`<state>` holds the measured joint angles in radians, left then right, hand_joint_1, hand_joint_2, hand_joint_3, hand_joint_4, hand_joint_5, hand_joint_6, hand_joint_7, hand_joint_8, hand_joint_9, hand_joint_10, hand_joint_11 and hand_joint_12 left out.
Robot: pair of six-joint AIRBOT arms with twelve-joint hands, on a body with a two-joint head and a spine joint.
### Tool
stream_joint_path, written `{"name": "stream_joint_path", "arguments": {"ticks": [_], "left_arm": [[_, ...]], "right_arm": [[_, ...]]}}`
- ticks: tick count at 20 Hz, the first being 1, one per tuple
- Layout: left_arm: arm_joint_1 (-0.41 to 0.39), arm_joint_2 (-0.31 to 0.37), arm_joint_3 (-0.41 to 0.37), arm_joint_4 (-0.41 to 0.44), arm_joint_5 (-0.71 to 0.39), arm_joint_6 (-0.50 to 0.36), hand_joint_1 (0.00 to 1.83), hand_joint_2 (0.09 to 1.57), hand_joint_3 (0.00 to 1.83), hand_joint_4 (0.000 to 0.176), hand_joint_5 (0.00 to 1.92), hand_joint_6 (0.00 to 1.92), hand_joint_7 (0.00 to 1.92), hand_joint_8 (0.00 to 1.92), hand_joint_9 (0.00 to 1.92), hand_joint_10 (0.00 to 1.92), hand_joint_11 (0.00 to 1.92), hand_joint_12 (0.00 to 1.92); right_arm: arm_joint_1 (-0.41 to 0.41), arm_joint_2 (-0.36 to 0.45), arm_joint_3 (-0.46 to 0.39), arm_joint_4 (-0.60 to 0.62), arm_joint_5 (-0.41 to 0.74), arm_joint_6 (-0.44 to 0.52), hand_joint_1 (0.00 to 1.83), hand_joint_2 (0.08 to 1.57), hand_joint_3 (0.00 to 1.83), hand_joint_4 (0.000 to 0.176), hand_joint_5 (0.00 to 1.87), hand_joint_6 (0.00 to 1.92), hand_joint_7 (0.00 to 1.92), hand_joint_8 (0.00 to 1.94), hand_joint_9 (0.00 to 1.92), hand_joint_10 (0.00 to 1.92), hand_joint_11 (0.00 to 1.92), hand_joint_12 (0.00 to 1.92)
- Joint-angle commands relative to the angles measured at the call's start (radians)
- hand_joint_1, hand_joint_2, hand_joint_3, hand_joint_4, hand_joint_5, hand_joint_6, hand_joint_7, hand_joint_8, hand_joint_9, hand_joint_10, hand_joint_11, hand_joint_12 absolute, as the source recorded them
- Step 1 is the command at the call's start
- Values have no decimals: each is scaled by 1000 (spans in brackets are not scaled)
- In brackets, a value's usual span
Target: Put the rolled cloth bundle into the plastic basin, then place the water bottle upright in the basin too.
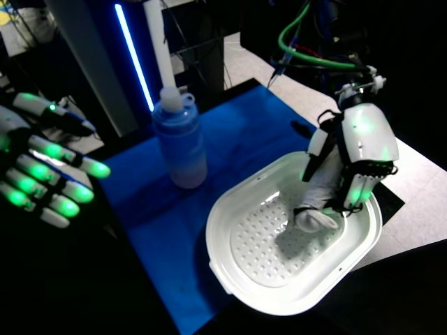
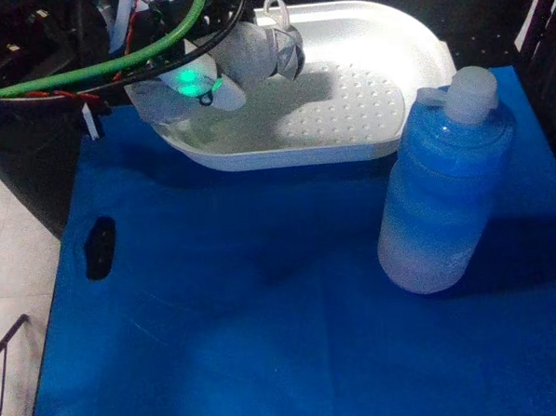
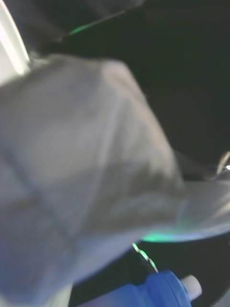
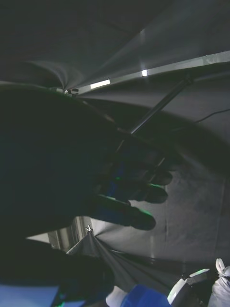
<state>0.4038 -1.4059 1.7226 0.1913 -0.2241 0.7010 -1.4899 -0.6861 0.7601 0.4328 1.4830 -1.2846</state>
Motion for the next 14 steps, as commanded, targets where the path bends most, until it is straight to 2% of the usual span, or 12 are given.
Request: {"name": "stream_joint_path", "arguments": {"ticks": [1, 2, 4, 5, 7, 8, 9, 10, 11, 12, 13, 14], "left_arm": [[-21, 1, 8, -18, -117, -5, 707, 990, 1, 93, 586, 112, 535, 571, 615, 1038, 637, 1549], [-21, 0, 9, -18, -119, -6, 699, 991, 0, 93, 568, 26, 511, 508, 544, 1096, 576, 1578], [-22, 0, 10, -18, -124, -6, 669, 971, 0, 99, 500, 0, 469, 508, 405, 1247, 439, 1705], [-24, 0, 9, -18, -128, -7, 654, 966, 0, 99, 486, 0, 467, 484, 395, 1203, 426, 1686], [-26, 12, -4, -18, -143, -8, 625, 957, 0, 102, 451, 0, 551, 174, 389, 969, 355, 1551], [-26, 35, -29, -9, -156, -8, 585, 942, 0, 116, 416, 0, 552, 61, 417, 627, 301, 1436], [-28, 60, -55, 7, -166, -8, 556, 938, 0, 124, 396, 0, 547, 47, 414, 618, 270, 1480], [-30, 97, -93, 31, -183, -8, 551, 932, 0, 143, 351, 0, 519, 11, 423, 411, 197, 1408], [-29, 141, -131, 50, -203, -8, 541, 929, 0, 150, 339, 0, 514, 1, 473, 225, 180, 1323], [-22, 186, -178, 62, -223, -8, 524, 934, 0, 137, 274, 0, 421, 0, 419, 102, 20, 1311], [-5, 219, -205, 55, -245, -8, 545, 926, 0, 160, 218, 4, 314, 2, 336, 27, 0, 1057], [20, 256, -234, 29, -274, -8, 518, 927, 0, 171, 186, 2, 282, 1, 310, 10, 0, 959]], "right_arm": [[10, 0, 4, 5, 123, 10, 254, 1358, 1, 120, 372, 0, 282, 2, 181, 2, 138, 2], [10, 0, 5, 5, 123, 10, 258, 1357, 1, 122, 375, 1, 284, 2, 182, 2, 139, 2], [10, 0, 5, 5, 123, 10, 257, 1358, 0, 109, 376, 1, 279, 0, 180, 1, 144, 3], [10, 0, 5, 5, 123, 10, 253, 1356, 0, 108, 377, 1, 280, 0, 184, 2, 148, 4], [10, -1, 5, 5, 123, 11, 266, 1364, 1, 111, 372, 0, 280, 0, 184, 1, 148, 3], [10, -1, 5, 5, 123, 13, 262, 1355, 0, 118, 364, 0, 279, 1, 177, 1, 135, 0], [10, -2, 5, 5, 123, 16, 263, 1355, 0, 116, 361, 0, 281, 2, 178, 1, 134, 0], [10, -3, 5, 5, 123, 23, 297, 1342, 0, 116, 367, 2, 289, 3, 186, 3, 139, 2], [10, -4, 5, 5, 123, 31, 322, 1335, 0, 118, 361, 1, 286, 1, 184, 1, 142, 2], [10, -5, 5, 5, 123, 39, 379, 1314, 0, 126, 353, 0, 280, 0, 201, 4, 186, 16], [10, -7, 5, 5, 123, 48, 481, 1266, 0, 148, 335, 2, 247, 2, 209, 4, 241, 29], [10, -8, 5, 5, 123, 57, 558, 1230, 0, 154, 318, 2, 230, 1, 187, 3, 221, 17]]}}
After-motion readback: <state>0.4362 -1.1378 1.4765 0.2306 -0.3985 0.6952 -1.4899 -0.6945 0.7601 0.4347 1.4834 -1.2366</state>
